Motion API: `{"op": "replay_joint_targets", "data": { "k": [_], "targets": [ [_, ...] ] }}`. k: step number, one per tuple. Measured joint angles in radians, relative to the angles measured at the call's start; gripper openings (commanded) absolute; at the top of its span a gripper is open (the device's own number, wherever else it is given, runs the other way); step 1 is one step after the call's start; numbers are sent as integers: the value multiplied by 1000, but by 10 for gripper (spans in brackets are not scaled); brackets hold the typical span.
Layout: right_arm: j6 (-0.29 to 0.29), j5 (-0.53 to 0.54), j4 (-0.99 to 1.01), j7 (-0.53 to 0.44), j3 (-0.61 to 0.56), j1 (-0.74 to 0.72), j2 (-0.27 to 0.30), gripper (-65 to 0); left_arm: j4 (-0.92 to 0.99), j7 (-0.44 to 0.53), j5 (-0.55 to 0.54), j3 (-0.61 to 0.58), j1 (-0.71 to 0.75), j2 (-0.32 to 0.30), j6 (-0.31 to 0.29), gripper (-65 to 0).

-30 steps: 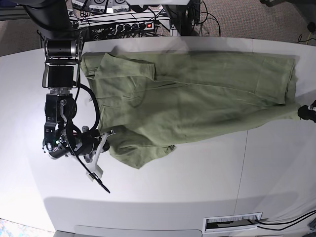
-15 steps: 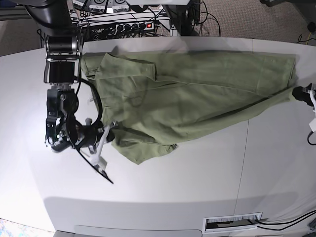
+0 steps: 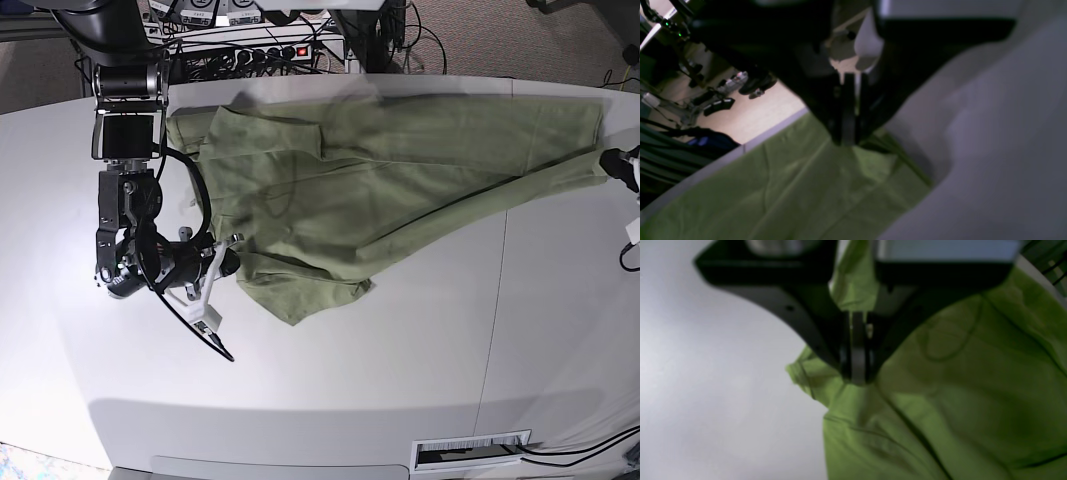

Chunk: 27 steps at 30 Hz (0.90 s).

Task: Fold the T-shirt properly
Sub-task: 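Lift the grasped sleeve with the right gripper toward the left gripper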

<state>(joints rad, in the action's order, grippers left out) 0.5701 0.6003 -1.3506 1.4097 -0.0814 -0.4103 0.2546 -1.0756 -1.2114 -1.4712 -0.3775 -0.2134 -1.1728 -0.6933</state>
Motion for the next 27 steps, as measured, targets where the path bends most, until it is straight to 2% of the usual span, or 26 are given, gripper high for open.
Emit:
{"op": "replay_joint_targets", "data": {
  "k": [5, 12, 17, 21, 27],
  "targets": [
    [0, 1, 0, 0, 0, 0, 5, -650, 0, 0, 0, 0, 0, -2, 0, -650],
    [0, 2, 0, 0, 0, 0, 59, -650, 0, -56, 0, 0, 1, -2, 0, -650],
    [12, 49, 0, 0, 0, 0, 64, -650, 0, -61, 0, 0, 0, -2, 0, -650],
    [12, 66, 0, 0, 0, 0, 64, -650, 0, -110, 0, 0, 1, -2, 0, -650],
    [53, 172, 0, 0, 0, 0, 64, -650, 0, -89, -1, 0, 32, 4, 0, -650]
  ]
}}
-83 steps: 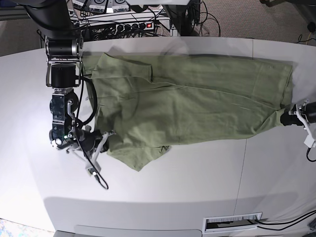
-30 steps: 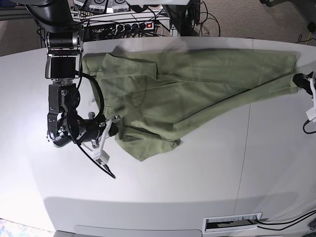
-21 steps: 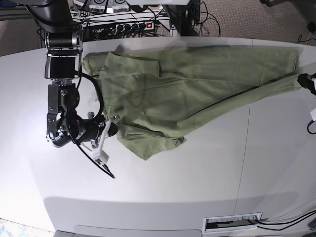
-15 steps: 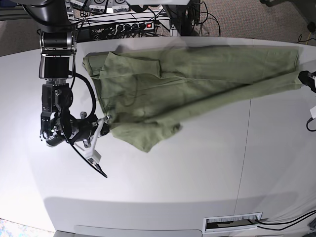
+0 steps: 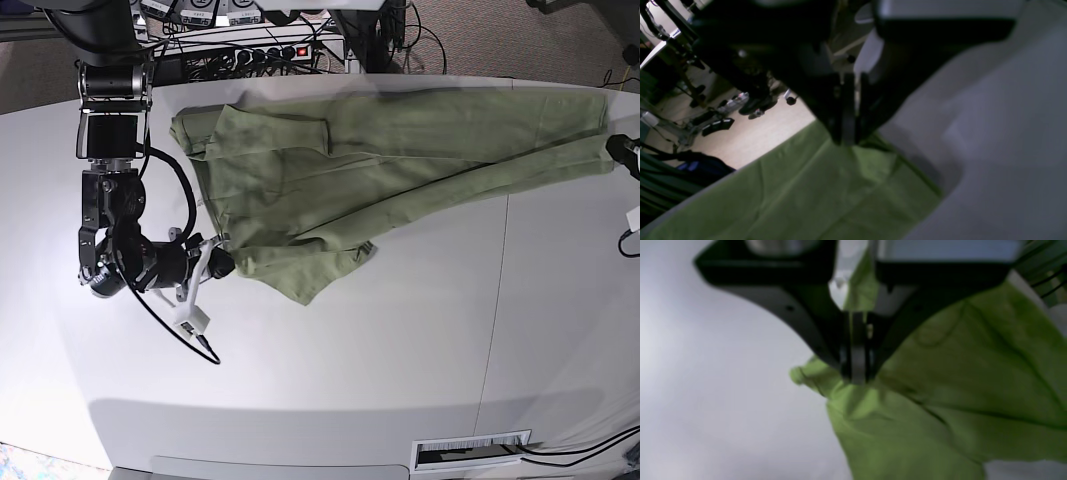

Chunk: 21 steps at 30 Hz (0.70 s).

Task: Fold the T-shirt properly
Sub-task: 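Lift the grasped sleeve with the right gripper toward the left gripper, then drag the held shirt edge with the right gripper across the shirt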

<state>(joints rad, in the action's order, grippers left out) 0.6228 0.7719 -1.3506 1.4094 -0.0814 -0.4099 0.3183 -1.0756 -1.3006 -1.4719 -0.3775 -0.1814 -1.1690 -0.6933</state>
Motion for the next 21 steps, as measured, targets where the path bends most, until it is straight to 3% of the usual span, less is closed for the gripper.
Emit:
{"op": "replay_joint_targets", "data": {
  "k": [17, 21],
  "targets": [
    [26, 76, -82, 0, 0, 164, 5, -650, 0, -1, -3, 0, 98, 8, 0, -650],
    [29, 64, -90, 1, -3, 191, 51, -650, 0, -1, -3, 0, 98, 8, 0, -650]
  ]
}}
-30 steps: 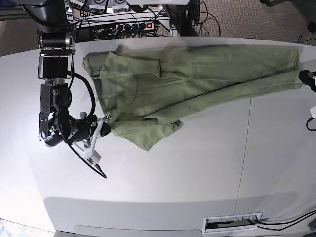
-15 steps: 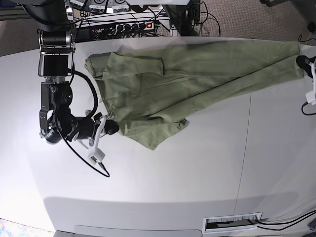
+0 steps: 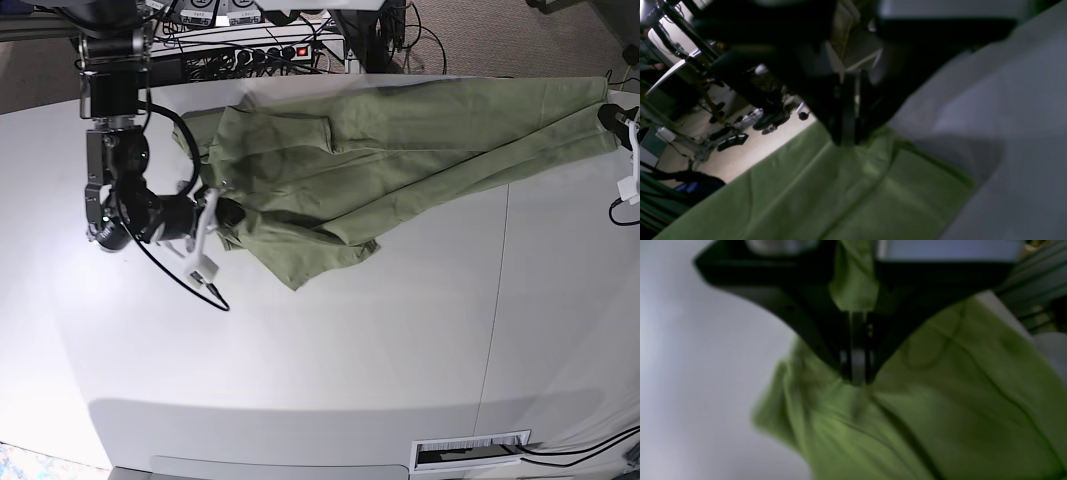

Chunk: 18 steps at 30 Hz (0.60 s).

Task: Fold the T-shirt properly
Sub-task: 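Drag the held shirt edge with the right gripper across the shirt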

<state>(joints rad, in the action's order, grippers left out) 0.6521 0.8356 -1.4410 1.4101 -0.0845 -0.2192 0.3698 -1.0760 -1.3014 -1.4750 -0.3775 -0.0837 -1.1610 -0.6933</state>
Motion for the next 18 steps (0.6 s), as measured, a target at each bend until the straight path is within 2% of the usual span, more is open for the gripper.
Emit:
{"op": "replay_joint_targets", "data": {
  "k": [5, 9, 14, 18],
  "targets": [
    [0, -34, 0, 0, 0, 2, 92, -650, 0, 0, 0, 0, 0, 0, 0, -650],
    [0, -61, 0, 0, 0, 2, 131, -650, 0, 0, 0, 0, 0, 0, 0, -650],
    [0, -78, 0, -1, 0, 2, 142, -650, 0, 0, 0, 0, 0, 0, 0, -650],
    [0, -80, 0, -35, 1, -2, 117, -636, 0, 19, 0, 0, 0, 0, 0, -650]
  ]
}}
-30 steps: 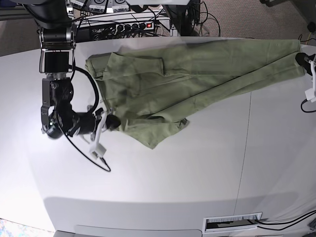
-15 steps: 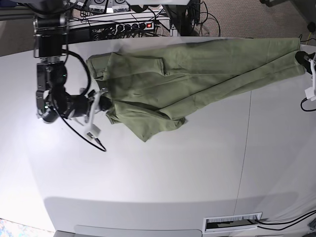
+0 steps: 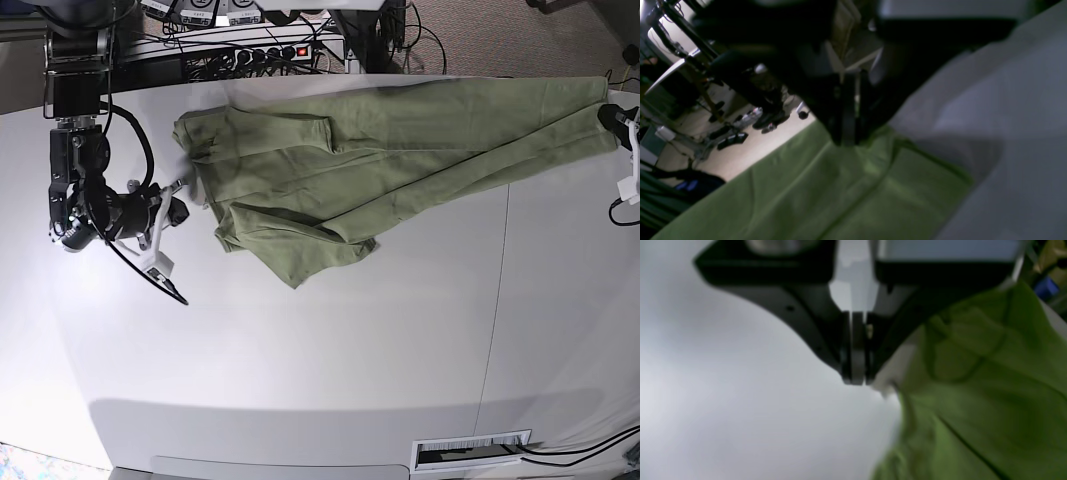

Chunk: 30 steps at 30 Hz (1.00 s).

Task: Fold the T-shirt properly
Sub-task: 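Drag the held shirt edge with the right gripper across the shirt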

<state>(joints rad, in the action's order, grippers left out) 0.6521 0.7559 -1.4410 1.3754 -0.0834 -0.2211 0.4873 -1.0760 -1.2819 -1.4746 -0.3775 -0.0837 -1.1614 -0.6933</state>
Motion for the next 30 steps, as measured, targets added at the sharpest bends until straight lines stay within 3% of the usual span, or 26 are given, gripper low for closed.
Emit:
{"op": "replay_joint_targets", "data": {
  "k": [2, 4, 8, 12, 20, 23, 27, 30],
  "targets": [
    [0, -5, 0, 0, 1, -18, -46, -589, 0, 13, 0, 0, 0, 0, 0, -585],
    [0, 0, 0, -23, 1, -39, -101, -584, 0, 30, 0, 0, -1, 0, 0, -540],
    [3, -5, -1, -41, -1, -84, -208, -555, 0, 30, 0, 0, -11, 0, 0, -506],
    [3, -153, -1, -135, -6, -102, -286, -477, 0, 30, 0, 0, -11, 0, 0, -505],
    [3, -467, 14, -400, -131, -103, -310, -473, 0, 30, 0, 0, -11, 0, 0, -505],
    [4, -512, 76, -494, -143, -108, -313, -473, 0, 30, 0, 0, -11, 0, 0, -505],
    [1, -520, 202, -502, -142, -132, -310, -406, 0, 30, 3, 0, -11, 0, 0, -505],
    [2, -521, 269, -514, -142, -175, -311, -403, -1, 30, 0, 0, -11, 1, 0, -505]
  ]
}}
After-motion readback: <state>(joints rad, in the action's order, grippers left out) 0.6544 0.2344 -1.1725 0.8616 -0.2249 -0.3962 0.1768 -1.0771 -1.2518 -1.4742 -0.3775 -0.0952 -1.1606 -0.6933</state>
